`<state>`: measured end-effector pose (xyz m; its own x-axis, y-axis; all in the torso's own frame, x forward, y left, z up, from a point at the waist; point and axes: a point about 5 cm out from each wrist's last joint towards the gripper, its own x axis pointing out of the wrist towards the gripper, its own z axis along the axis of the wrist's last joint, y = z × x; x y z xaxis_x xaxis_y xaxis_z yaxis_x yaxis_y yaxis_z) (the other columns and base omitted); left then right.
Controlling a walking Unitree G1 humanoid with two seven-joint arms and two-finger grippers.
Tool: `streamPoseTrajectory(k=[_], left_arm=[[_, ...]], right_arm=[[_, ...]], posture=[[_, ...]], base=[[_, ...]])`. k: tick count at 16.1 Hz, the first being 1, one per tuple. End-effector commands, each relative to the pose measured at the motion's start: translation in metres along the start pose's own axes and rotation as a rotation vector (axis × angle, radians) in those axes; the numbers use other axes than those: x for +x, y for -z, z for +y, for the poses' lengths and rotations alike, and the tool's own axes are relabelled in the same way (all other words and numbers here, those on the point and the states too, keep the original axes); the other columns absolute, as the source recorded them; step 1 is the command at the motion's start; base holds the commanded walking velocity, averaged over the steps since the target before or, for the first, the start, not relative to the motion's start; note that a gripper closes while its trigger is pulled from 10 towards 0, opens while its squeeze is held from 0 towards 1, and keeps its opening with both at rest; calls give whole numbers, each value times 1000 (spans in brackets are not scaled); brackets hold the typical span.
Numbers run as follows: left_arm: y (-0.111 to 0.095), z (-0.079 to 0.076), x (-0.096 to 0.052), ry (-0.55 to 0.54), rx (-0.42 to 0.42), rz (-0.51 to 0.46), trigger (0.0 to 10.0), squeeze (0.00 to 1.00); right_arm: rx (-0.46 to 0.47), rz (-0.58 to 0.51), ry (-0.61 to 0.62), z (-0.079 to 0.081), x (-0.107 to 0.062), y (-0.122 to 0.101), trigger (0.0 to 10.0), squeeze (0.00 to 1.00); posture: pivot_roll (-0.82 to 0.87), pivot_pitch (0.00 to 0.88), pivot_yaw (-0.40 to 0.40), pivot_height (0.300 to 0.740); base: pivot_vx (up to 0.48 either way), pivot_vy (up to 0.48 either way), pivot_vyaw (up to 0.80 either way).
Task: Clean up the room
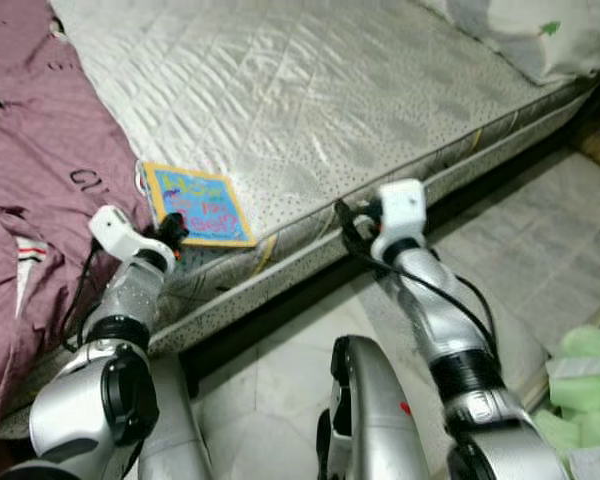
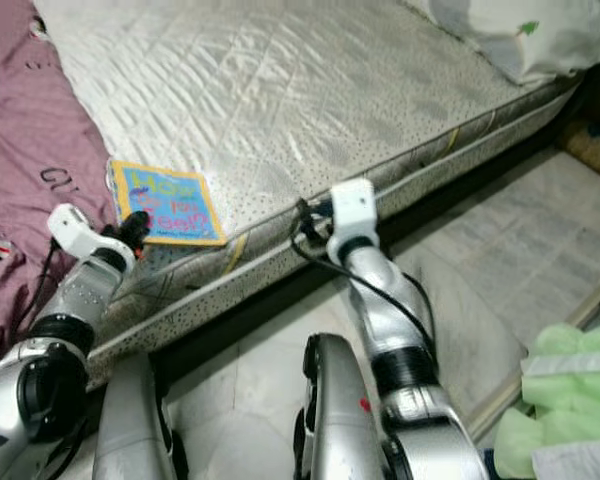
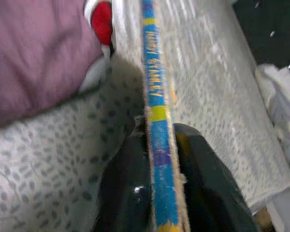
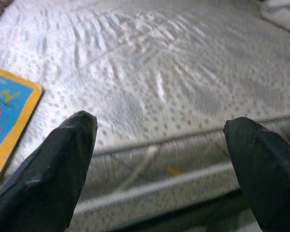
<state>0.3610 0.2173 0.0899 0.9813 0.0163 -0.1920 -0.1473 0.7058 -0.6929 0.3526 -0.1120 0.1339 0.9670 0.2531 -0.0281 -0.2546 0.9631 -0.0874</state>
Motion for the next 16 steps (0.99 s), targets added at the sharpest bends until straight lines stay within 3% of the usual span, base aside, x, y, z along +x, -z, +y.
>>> streamPoseTrajectory(k=[1,5,7,9,10,13,14,15,16], left_arm=[[-12,7,-1,-35,14,-34,0,0],[-27,7,0,-63,29,-100,0,0],[-32,-1,0,-57,189,-154,0,0],[-31,-10,-4,-26,274,-228,0,0],[-30,-11,-11,-42,338,-278,0,0],[-29,-10,-30,-92,546,-370,0,0],[-29,-13,-36,-91,580,-402,4431,0],[-29,-15,-38,-81,595,-412,10000,0],[-27,-20,-41,-63,629,-421,10000,0]], right_arm=[[-4,9,8,1,3,2,10000,0],[63,15,-40,7,12,2,10000,0],[31,38,-28,10,17,5,10000,0],[44,22,-34,14,21,2,10000,0],[142,19,-61,17,23,0,10000,0],[244,-17,-18,12,27,-5,10000,0],[256,-40,-24,14,28,-7,10000,0],[262,-59,-30,15,28,-9,10000,0],[276,-89,-52,17,29,-13,10000,0]], posture=[[7,0,-43,527],[28,0,-43,527],[42,0,-36,527],[62,0,-33,527],[81,0,-30,527],[112,0,-28,527],[123,0,-31,527],[127,0,-32,527],[131,0,-34,527]], base=[[0,0,0],[0,0,0],[0,0,0],[0,0,0],[0,0,0],[0,0,0],[0,0,0],[0,0,0],[0,0,0]])
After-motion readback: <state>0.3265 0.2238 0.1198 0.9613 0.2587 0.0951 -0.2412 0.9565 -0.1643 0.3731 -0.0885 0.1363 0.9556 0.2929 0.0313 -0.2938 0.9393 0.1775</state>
